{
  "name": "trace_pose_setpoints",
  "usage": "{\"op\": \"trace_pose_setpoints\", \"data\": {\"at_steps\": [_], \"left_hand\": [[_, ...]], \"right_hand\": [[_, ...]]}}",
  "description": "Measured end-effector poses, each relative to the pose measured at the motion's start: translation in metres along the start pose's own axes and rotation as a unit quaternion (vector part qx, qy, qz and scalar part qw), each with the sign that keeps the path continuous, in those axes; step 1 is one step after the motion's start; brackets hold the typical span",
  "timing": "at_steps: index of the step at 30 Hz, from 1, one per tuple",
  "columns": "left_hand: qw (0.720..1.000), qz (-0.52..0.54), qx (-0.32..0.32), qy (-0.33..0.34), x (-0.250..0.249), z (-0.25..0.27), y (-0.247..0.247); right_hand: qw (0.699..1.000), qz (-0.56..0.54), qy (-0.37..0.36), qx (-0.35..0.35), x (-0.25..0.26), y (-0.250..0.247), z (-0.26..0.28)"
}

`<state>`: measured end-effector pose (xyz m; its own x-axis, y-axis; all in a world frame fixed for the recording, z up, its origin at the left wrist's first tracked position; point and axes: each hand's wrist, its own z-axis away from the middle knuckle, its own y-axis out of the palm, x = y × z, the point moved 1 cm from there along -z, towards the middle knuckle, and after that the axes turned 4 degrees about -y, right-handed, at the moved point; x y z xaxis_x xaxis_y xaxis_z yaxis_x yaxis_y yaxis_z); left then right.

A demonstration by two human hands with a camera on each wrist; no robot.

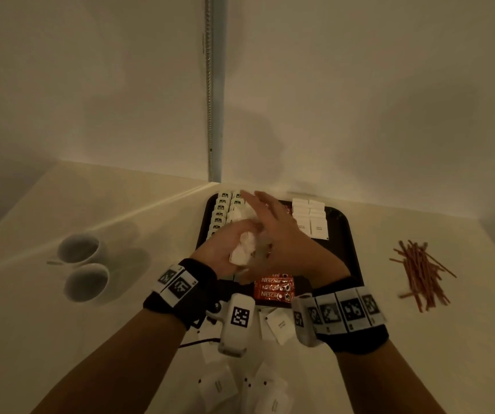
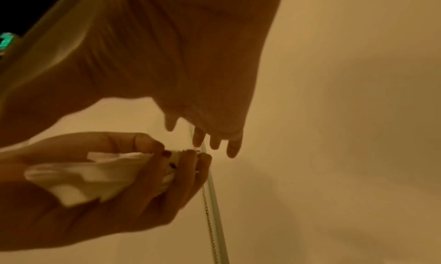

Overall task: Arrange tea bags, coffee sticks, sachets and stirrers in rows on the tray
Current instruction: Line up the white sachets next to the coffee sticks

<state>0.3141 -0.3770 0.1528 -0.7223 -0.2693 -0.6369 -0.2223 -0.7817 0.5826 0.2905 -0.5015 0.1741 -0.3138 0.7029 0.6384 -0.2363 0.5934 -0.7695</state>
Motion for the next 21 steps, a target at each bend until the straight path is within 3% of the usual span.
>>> {"op": "trace_pose_setpoints", "data": {"at_steps": [2,8,13,17,21], "left_hand": [[0.999,-0.024,0.016,-0.026,0.003,0.001,0.006],[0.998,-0.008,0.030,-0.050,0.012,-0.002,0.000],[0.999,0.019,0.032,-0.019,0.014,-0.004,0.000],[0.999,0.025,0.031,0.016,0.009,-0.004,0.002],[0.998,0.041,0.006,0.056,-0.004,-0.006,0.002]], "right_hand": [[0.998,0.055,-0.001,0.033,-0.002,0.000,-0.003],[0.998,0.061,-0.023,-0.011,-0.009,-0.009,-0.002],[0.999,0.024,-0.034,-0.027,-0.005,-0.010,-0.001],[0.990,-0.133,0.006,-0.051,-0.011,-0.014,0.003],[0.939,-0.280,0.060,-0.192,-0.019,-0.027,0.012]]}}
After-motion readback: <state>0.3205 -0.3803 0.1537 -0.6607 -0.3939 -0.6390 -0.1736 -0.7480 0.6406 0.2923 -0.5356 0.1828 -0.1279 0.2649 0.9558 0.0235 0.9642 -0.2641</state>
